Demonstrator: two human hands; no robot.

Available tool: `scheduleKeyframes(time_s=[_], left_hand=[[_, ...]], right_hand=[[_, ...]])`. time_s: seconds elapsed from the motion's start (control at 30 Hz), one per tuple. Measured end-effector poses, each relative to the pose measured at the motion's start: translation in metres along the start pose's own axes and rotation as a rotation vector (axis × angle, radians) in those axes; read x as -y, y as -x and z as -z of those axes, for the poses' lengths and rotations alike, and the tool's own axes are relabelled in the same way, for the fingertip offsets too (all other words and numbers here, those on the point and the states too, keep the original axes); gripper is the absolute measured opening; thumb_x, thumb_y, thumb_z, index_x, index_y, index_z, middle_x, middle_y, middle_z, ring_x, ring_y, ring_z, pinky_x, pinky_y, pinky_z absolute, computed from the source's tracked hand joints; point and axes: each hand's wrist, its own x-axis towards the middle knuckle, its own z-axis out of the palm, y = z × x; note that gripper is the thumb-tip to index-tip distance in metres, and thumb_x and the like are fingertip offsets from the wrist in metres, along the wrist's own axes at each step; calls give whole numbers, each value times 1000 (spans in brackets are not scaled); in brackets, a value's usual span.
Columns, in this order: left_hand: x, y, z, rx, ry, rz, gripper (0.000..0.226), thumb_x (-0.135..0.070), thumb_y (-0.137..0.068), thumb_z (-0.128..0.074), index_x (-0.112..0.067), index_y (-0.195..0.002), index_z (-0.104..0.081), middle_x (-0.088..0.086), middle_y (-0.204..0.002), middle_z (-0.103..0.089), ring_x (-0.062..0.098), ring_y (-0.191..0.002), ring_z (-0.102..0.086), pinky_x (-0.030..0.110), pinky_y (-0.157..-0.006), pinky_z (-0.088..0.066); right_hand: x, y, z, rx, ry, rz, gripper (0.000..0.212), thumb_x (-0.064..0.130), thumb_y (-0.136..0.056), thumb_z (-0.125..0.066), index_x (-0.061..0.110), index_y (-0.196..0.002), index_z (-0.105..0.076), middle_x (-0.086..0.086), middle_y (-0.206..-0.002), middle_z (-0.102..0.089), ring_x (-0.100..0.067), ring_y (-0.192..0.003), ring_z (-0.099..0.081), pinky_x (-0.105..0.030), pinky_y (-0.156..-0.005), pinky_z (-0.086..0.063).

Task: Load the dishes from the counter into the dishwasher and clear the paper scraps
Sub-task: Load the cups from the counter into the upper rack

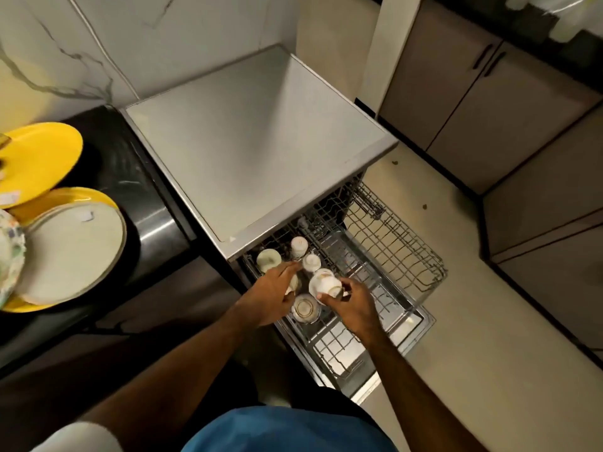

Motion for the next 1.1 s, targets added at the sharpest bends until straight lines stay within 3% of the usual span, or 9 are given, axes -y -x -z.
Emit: scheduleKeyframes(time_s=[0.1,0.27,0.4,0.53,0.7,0.9,1.1], left_hand=[[9,-2,-8,53,-177,-33,72,-27,-93,-57,-21,-159,-27,3,-166,-25,27,-150,-31,46,-119,-35],[21,-9,-14,76,-362,-53,77,-29,-97,-56,-25,-162,-15,-2,-170,-14,22,-154,-22,41,-121,-30],[27,-11,-27,36,-348,1,81,-28,-97,-55,-23,-163,-8,0,-170,-13,22,-154,-21,42,-121,-31],[28,-5,-39,47,-367,32,83,-26,-97,-55,-21,-163,-6,1,-170,-11,22,-155,-18,42,-123,-26],[35,-2,-47,50,-349,73,83,-28,-99,-53,-21,-163,-1,2,-171,-7,22,-156,-14,43,-125,-22],[48,7,-51,15,-316,97,84,-27,-99,-51,-22,-163,3,0,-171,-3,20,-156,-11,40,-125,-21],[55,7,-53,67,-309,130,92,-29,-96,-60,-23,-163,3,-1,-171,-3,21,-156,-12,44,-125,-23]], right_hand=[[-20,-9,-8,6,128,10,60,44,-69,-93,22,-115,-63,4,-113,-62,-14,-100,-62,-27,-76,-53],[-51,-22,-29,40,394,60,71,40,-71,-92,12,-128,-62,-8,-125,-59,-26,-117,-57,-35,-95,-49],[-76,-26,-49,122,574,146,77,34,-81,-82,12,-146,-47,-12,-140,-51,-28,-127,-50,-38,-108,-45],[-88,-23,-66,143,653,57,80,35,-85,-79,12,-149,-37,-9,-137,-52,-27,-123,-58,-36,-99,-51],[-101,-31,-88,167,647,-110,75,45,-84,-78,9,-139,-42,-8,-127,-56,-26,-117,-62,-33,-92,-54],[-117,-47,-108,175,666,-118,74,50,-82,-79,7,-135,-48,-11,-125,-57,-29,-113,-66,-35,-88,-54],[-127,-53,-123,163,563,-136,78,41,-82,-83,3,-138,-45,-17,-127,-57,-34,-114,-63,-38,-89,-54]])
